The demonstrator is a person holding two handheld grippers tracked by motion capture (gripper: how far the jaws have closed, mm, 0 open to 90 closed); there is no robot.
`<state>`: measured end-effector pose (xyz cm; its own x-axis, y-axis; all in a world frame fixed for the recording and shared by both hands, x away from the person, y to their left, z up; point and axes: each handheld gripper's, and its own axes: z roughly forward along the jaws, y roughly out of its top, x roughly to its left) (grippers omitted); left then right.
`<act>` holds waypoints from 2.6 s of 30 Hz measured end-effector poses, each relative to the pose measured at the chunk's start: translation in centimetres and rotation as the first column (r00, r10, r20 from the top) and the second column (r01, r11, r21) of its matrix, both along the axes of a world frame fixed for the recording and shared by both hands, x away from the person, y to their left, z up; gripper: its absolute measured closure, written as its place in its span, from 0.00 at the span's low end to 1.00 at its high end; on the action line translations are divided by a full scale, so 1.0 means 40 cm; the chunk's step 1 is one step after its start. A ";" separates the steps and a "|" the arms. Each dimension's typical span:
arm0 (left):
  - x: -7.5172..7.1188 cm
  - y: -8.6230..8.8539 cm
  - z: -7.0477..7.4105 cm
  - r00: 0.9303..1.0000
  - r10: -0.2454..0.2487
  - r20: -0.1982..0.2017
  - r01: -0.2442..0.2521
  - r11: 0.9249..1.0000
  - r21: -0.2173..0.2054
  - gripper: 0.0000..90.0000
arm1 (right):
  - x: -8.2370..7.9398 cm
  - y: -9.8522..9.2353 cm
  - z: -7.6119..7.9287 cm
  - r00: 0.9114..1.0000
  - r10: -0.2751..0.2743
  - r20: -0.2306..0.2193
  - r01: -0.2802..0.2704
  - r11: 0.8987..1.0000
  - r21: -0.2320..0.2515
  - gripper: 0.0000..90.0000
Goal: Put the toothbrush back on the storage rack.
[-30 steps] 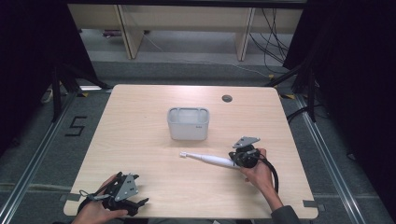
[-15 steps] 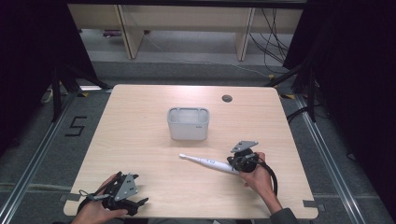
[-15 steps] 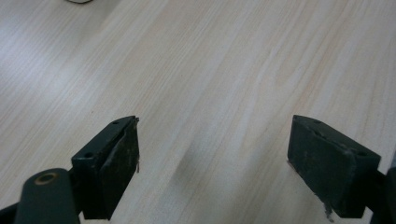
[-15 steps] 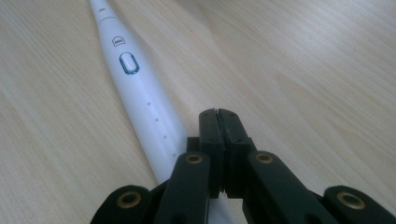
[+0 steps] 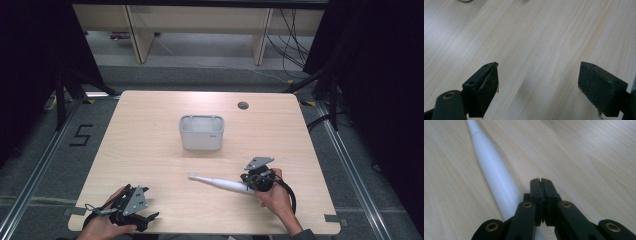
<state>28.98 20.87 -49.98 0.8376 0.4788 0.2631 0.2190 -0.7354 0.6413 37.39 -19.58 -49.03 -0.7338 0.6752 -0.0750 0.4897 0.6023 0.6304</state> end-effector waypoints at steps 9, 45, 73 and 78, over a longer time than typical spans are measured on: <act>-0.003 -0.001 -0.001 1.000 0.001 -0.005 -0.002 1.000 -0.025 0.18 | -0.019 0.013 -0.001 0.999 0.035 -0.001 -0.035 0.999 -0.017 0.98; -0.001 -0.001 -0.003 1.000 0.002 -0.011 -0.002 1.000 -0.015 0.18 | -0.021 0.029 0.078 0.992 -0.013 -0.126 0.016 1.000 0.023 0.63; 0.000 -0.002 -0.003 1.000 -0.002 -0.011 0.002 1.000 -0.014 0.18 | 0.048 0.164 0.053 0.944 0.078 -0.320 -0.161 0.957 -0.242 0.56; 0.000 -0.002 -0.003 1.000 -0.002 -0.011 0.002 1.000 -0.016 0.18 | 0.054 0.175 0.049 0.937 0.082 -0.340 -0.183 0.943 -0.277 0.60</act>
<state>28.98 20.81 -50.10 0.8412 0.4814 0.2463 0.2247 -0.7254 0.6506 39.55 -12.58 -47.07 -0.8331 0.5531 -0.0045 0.5369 0.8107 0.2334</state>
